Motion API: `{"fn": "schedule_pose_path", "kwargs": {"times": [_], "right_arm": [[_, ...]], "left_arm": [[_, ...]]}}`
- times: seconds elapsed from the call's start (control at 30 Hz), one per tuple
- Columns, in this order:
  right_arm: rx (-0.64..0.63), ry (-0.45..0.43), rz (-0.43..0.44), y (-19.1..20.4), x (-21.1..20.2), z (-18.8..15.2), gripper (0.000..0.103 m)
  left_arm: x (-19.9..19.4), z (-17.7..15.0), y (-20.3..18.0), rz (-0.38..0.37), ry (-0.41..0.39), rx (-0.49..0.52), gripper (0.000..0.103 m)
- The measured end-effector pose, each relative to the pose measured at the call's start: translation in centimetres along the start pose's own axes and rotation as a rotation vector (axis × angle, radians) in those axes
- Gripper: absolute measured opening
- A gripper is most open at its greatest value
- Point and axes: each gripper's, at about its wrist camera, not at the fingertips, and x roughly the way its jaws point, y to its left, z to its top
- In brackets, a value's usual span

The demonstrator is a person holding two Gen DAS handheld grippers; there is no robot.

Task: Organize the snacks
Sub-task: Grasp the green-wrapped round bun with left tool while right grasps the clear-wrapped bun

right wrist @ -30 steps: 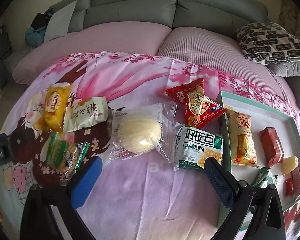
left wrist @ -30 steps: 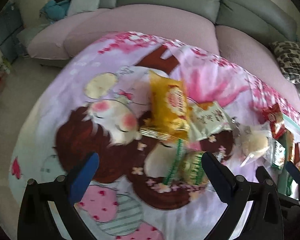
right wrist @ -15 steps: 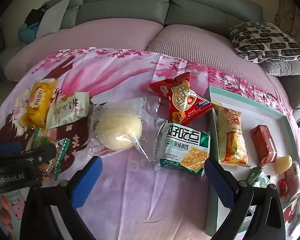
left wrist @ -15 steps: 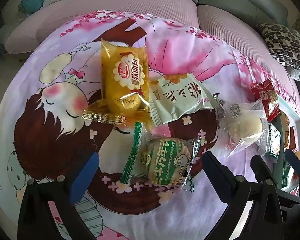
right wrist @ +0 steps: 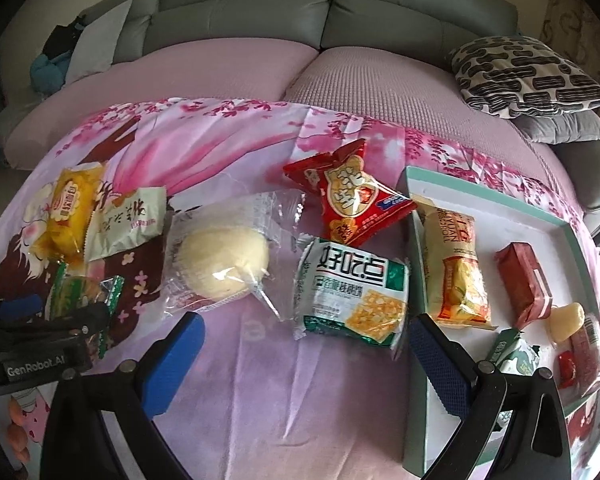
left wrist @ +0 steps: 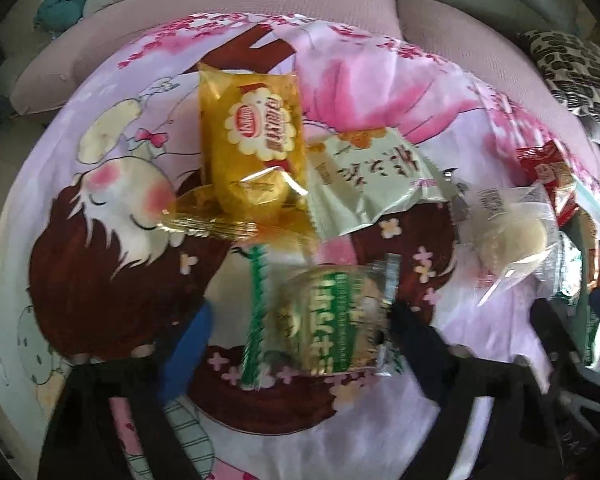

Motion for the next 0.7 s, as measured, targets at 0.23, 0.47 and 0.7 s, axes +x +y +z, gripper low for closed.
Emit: {"fn": "schedule_pose_path", "kwargs": {"times": [0.23,0.47,0.7], "right_arm": [[-0.014,0.000,0.014,0.9,0.3,0.2,0.103],[-0.035,-0.024,0.026,2.1,0.1,1.2,0.103],[-0.082,-0.020,0.032,3.8,0.7,2.3,0.103]], "left_arm": [[-0.2,0.3,-0.4,-0.014,-0.011,0.015,0.058],[-1.0,0.4,1.2,-0.025,-0.047,-0.037,0.055],[-2.6,0.6,3.4,-0.019,-0.091,-0.109,0.055]]}}
